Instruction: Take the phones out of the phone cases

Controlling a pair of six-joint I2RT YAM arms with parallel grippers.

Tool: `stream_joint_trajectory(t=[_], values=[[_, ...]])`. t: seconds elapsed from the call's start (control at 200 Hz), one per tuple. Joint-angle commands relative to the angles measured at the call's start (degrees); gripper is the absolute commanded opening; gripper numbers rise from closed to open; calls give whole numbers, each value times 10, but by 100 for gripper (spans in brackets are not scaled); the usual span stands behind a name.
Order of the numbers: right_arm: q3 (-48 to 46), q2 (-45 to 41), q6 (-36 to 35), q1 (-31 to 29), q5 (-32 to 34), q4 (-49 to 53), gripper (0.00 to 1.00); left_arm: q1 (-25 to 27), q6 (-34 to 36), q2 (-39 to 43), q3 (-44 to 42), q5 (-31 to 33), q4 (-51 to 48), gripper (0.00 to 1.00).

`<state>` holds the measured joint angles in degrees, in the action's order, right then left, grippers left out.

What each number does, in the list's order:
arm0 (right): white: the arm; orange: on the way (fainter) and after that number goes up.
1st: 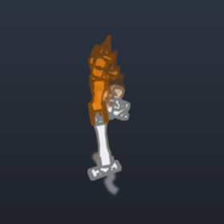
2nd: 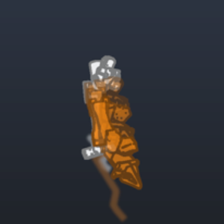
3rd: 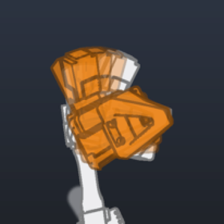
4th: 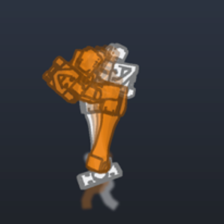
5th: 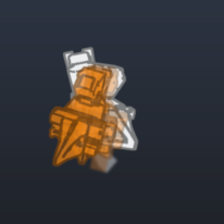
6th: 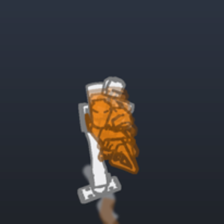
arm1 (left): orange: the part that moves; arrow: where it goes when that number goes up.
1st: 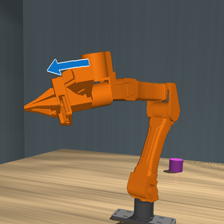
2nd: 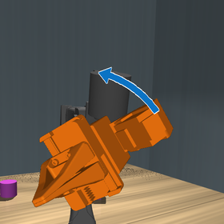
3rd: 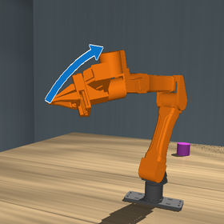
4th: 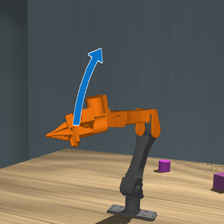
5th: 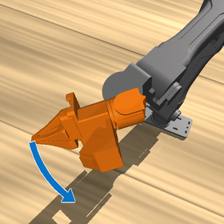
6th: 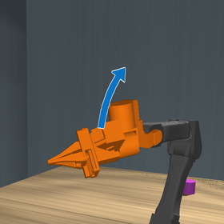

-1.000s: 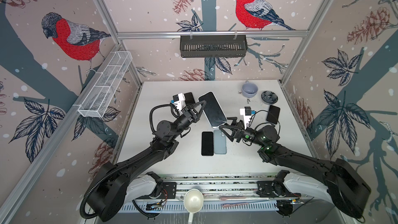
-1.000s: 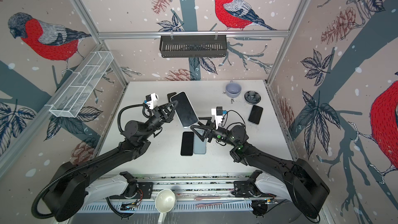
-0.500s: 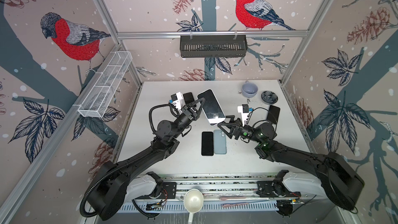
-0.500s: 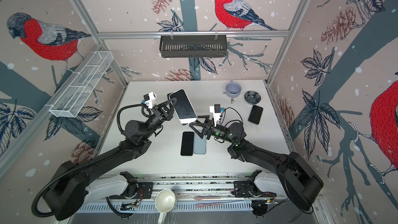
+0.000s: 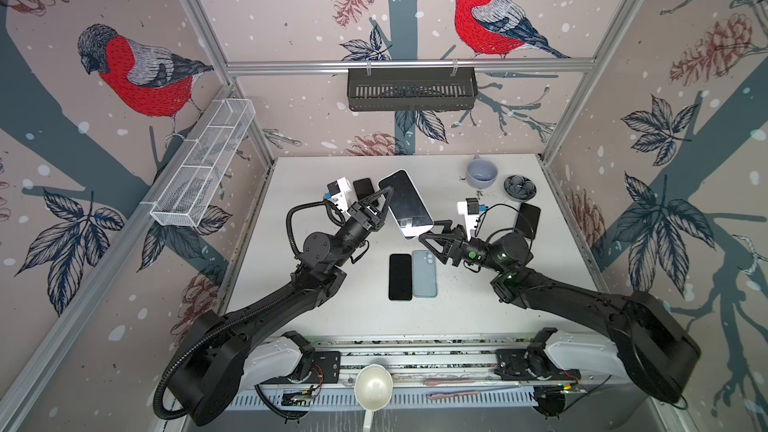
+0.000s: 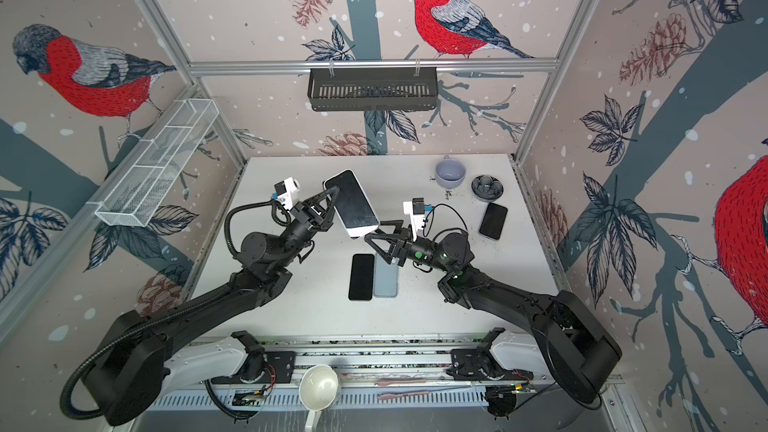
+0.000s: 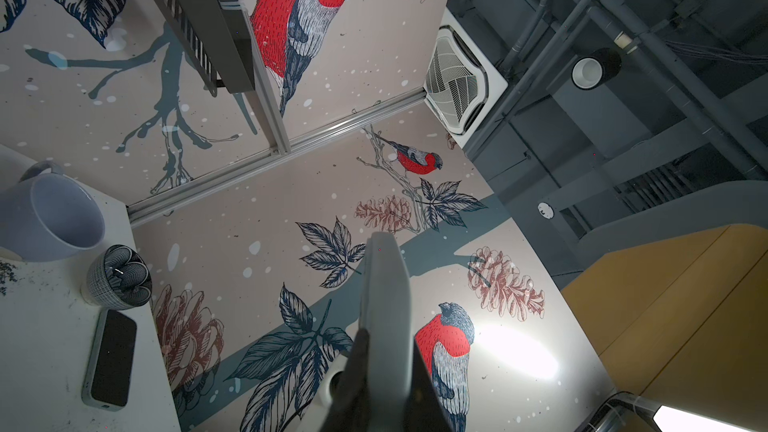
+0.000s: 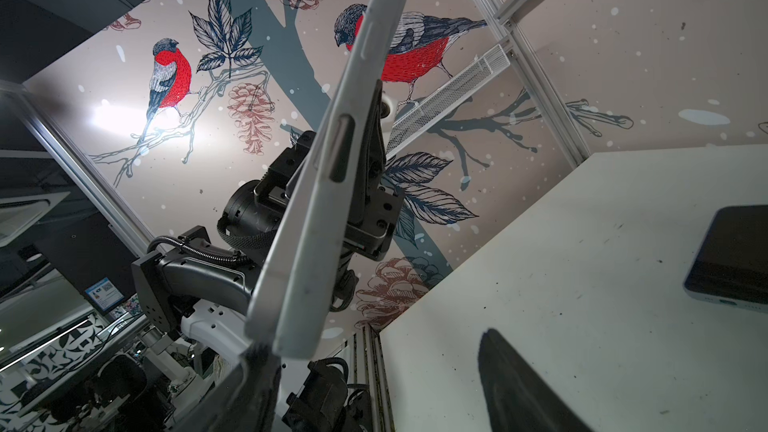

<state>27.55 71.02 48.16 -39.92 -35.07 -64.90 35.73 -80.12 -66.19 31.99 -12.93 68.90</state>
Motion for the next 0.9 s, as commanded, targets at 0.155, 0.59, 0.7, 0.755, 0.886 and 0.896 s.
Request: stream_joint_trajectory(t=[0.155,0.59,0.7,0.755,0.886,0.896], values=[[23,21,-21,1,95,126,69,18,-34,0,6,-92,72,0],[41,-9,-70,-8,170,209,62,29,-32,-14,9,-87,68,0],[49,-13,-79,-9,184,229,60,31,-34,-18,7,-85,72,0],[50,-15,-82,-9,194,238,60,32,-36,-23,7,-86,76,0],[52,-19,-91,-9,206,249,58,33,-37,-27,6,-83,83,0],[53,-19,-92,-9,205,251,58,34,-37,-27,6,-83,83,0]])
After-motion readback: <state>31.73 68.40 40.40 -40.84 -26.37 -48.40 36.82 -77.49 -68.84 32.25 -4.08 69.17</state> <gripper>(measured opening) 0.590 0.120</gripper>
